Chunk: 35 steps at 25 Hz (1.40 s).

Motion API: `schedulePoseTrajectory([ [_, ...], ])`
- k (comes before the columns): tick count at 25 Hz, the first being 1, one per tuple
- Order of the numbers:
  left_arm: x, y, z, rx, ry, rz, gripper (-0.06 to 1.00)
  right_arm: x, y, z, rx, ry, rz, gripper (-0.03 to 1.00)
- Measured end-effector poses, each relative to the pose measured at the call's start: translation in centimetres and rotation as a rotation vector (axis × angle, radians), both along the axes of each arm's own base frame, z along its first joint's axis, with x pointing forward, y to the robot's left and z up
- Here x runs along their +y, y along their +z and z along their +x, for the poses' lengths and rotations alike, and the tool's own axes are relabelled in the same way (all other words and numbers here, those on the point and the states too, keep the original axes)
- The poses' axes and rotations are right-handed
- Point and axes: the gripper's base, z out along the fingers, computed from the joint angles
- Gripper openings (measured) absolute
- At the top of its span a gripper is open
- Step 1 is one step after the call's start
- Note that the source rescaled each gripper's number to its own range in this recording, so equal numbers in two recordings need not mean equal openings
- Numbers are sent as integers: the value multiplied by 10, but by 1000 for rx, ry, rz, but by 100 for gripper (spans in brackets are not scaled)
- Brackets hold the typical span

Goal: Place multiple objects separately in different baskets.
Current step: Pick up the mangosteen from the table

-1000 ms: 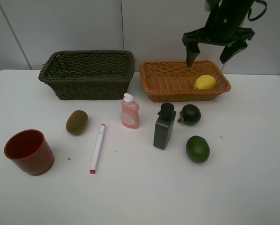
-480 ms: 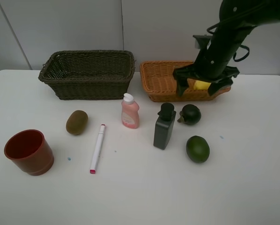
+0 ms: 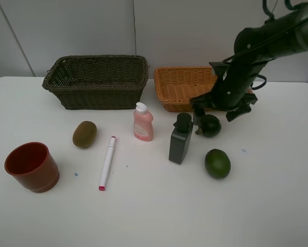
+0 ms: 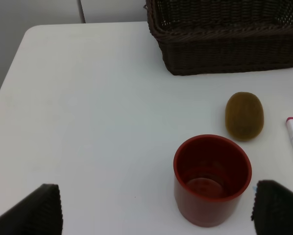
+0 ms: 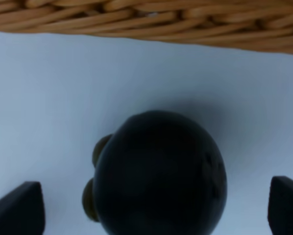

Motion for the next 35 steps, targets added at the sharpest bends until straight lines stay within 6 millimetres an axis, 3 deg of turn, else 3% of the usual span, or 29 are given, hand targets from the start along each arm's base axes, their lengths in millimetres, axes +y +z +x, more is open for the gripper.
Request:
schedulePoseTrajectory([
  [6,0,0,0,0,0,0,100,2,-24,5,11,5,-3,100],
  [18,0,0,0,0,0,0,100,2,-38,6,27,7,-8,99],
  [20,0,0,0,0,0,0,100,2,-38,6,27,7,-8,88],
  [21,0,0,0,0,0,0,100,2,-38,6,27,7,-8,73],
  [22,0,0,0,0,0,0,100,2,-38,6,27,7,-8,50],
  [35,0,0,0,0,0,0,100,2,-36,5,35,2,-11,50],
])
